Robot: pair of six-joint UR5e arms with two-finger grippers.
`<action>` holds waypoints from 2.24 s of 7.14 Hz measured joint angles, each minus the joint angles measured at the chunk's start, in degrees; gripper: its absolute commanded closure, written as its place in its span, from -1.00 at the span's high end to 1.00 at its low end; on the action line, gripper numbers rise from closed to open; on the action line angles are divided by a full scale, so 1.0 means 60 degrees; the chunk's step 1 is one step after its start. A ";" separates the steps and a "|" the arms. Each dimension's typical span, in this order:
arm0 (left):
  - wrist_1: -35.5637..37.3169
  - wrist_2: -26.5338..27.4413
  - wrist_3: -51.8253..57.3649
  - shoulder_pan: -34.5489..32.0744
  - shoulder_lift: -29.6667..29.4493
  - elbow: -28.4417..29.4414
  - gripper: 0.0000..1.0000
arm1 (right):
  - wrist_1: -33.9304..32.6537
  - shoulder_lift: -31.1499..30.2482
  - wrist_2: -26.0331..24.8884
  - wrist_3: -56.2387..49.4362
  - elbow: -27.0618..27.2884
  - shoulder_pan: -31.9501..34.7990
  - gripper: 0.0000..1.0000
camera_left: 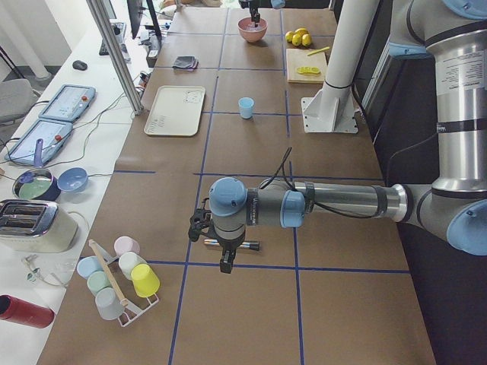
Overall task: Mash ice and strawberries in cup
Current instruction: 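Grasp a third ice cube from the pink bowl with the right gripper, then carry the ice cube over the cup and release it inside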
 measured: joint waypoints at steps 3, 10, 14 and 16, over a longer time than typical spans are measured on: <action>0.0000 0.0000 0.0000 0.0000 0.0000 -0.0010 1.00 | -0.0023 0.0009 -0.0008 -0.0076 -0.0007 -0.0009 -0.97; 0.0013 0.0000 -0.0003 0.0000 0.0000 -0.0019 1.00 | -0.2217 0.0015 0.0320 -0.0126 0.2437 0.0342 -0.85; 0.0005 0.0010 -0.0004 0.0010 -0.0004 0.0063 1.00 | -0.3738 0.1285 0.0677 0.1760 0.3925 -0.0016 -0.91; 0.0011 0.0018 -0.0003 0.0024 -0.0012 0.0057 1.00 | -0.3766 0.2495 0.0638 0.3871 0.3944 -0.0979 -0.91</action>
